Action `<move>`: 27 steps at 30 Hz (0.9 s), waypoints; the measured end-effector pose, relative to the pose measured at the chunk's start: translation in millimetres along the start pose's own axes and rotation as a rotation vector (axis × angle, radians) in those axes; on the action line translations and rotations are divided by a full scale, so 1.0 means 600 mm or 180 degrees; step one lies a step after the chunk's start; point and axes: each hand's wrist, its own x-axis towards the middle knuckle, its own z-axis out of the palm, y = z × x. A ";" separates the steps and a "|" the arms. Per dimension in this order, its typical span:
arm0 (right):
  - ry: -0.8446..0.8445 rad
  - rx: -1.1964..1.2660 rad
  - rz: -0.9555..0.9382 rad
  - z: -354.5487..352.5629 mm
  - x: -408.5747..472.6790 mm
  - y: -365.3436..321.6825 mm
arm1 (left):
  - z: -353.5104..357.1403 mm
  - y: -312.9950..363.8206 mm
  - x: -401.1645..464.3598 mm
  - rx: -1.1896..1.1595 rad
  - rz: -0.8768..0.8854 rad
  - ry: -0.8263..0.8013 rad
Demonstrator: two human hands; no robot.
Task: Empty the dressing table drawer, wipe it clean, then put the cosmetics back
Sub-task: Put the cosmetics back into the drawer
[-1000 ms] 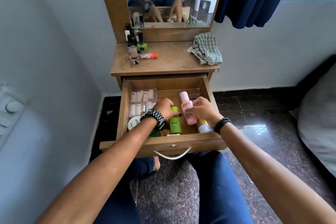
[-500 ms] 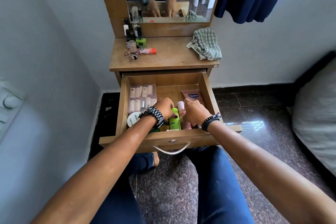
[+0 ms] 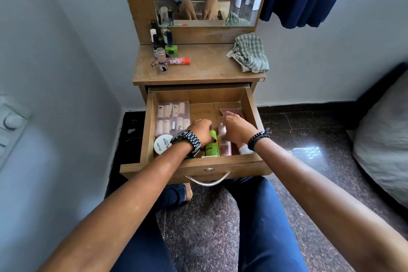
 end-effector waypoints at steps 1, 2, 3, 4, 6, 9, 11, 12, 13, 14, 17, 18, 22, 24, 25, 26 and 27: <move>-0.0019 -0.0071 0.0000 0.001 -0.001 0.000 | 0.000 0.000 -0.001 -0.0002 -0.0006 0.0019; -0.0024 -0.0108 0.0001 0.002 -0.001 0.003 | 0.001 0.001 -0.003 0.0004 -0.0002 0.0031; -0.0028 -0.0123 -0.0014 0.001 -0.002 0.005 | 0.001 0.003 -0.004 0.0019 0.0008 0.0036; -0.0039 -0.0133 -0.0038 0.001 -0.003 0.006 | 0.000 0.004 -0.006 0.0037 0.0020 0.0036; -0.0096 -0.0158 -0.0102 -0.001 -0.005 0.010 | -0.002 0.008 -0.009 0.0075 0.0036 0.0028; -0.0164 -0.0098 -0.0095 0.000 -0.007 0.013 | -0.006 0.011 -0.013 0.0116 0.0039 -0.0026; -0.0124 -0.0007 -0.0040 -0.003 -0.010 0.013 | -0.010 0.012 -0.018 0.0083 0.0047 -0.0040; -0.0074 0.0048 -0.0033 -0.007 -0.012 0.013 | -0.012 0.012 -0.019 0.0066 0.0062 -0.0031; -0.0015 0.0105 -0.0047 -0.013 -0.016 0.011 | -0.016 0.012 -0.021 0.0039 0.0078 -0.0009; 0.0048 0.0156 -0.0072 -0.020 -0.018 0.010 | -0.020 0.012 -0.022 0.0003 0.0090 0.0022; 0.0314 0.0392 -0.0197 -0.043 -0.019 0.002 | -0.045 0.009 -0.023 -0.0070 0.0176 0.0235; 0.0378 0.0495 -0.0235 -0.051 -0.016 -0.003 | -0.056 0.007 -0.023 -0.0104 0.0210 0.0355; 0.0496 0.1093 -0.0449 -0.078 0.010 -0.032 | -0.107 -0.005 -0.028 -0.0517 0.0271 0.1004; 0.0635 0.1260 -0.0597 -0.092 0.028 -0.053 | -0.134 -0.016 -0.028 -0.0709 0.0220 0.1367; 0.0716 0.1297 -0.0652 -0.101 0.040 -0.065 | -0.150 -0.023 -0.025 -0.0766 0.0189 0.1568; 0.0798 0.1336 -0.0679 -0.110 0.052 -0.076 | -0.163 -0.031 -0.021 -0.0838 0.0168 0.1764; 0.0885 0.1367 -0.0690 -0.117 0.066 -0.087 | -0.176 -0.039 -0.016 -0.0929 0.0142 0.1958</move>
